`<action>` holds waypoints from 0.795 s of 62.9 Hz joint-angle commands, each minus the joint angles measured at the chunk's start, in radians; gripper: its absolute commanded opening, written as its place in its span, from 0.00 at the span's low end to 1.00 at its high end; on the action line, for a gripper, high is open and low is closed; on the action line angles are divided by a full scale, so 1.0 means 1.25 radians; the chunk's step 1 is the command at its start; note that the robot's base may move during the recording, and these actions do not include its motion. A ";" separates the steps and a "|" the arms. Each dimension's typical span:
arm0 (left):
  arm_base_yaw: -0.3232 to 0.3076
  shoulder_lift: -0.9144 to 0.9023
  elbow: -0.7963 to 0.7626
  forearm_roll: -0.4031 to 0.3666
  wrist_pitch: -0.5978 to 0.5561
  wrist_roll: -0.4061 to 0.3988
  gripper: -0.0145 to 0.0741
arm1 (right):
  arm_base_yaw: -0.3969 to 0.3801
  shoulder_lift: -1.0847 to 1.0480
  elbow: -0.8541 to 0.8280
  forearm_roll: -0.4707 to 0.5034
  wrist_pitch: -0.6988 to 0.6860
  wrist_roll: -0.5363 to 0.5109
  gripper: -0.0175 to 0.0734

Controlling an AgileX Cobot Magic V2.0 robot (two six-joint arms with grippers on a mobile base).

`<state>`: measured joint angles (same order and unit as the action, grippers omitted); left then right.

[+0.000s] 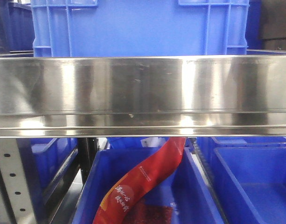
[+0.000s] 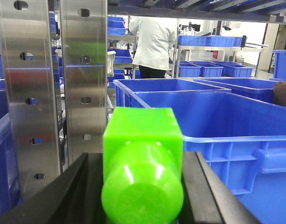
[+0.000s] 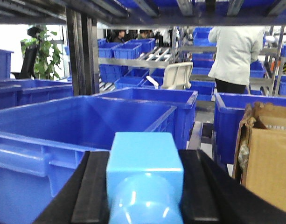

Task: Grab block from conveyor and place in blue bin
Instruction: 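Extend both held blocks over the blue bin on the shelf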

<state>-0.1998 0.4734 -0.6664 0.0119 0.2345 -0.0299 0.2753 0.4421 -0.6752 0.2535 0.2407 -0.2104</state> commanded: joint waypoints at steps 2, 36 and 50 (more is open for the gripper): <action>-0.003 0.000 -0.005 0.002 -0.017 -0.006 0.04 | 0.003 0.001 0.001 -0.004 -0.026 -0.002 0.01; -0.011 0.096 -0.106 -0.001 -0.027 0.001 0.04 | 0.003 0.111 -0.088 0.003 0.037 -0.002 0.01; -0.122 0.231 -0.221 -0.001 -0.011 0.024 0.04 | 0.005 0.245 -0.180 0.009 0.044 -0.002 0.01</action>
<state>-0.2946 0.7055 -0.8992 0.0119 0.2254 -0.0164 0.2753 0.6872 -0.8590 0.2554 0.3043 -0.2102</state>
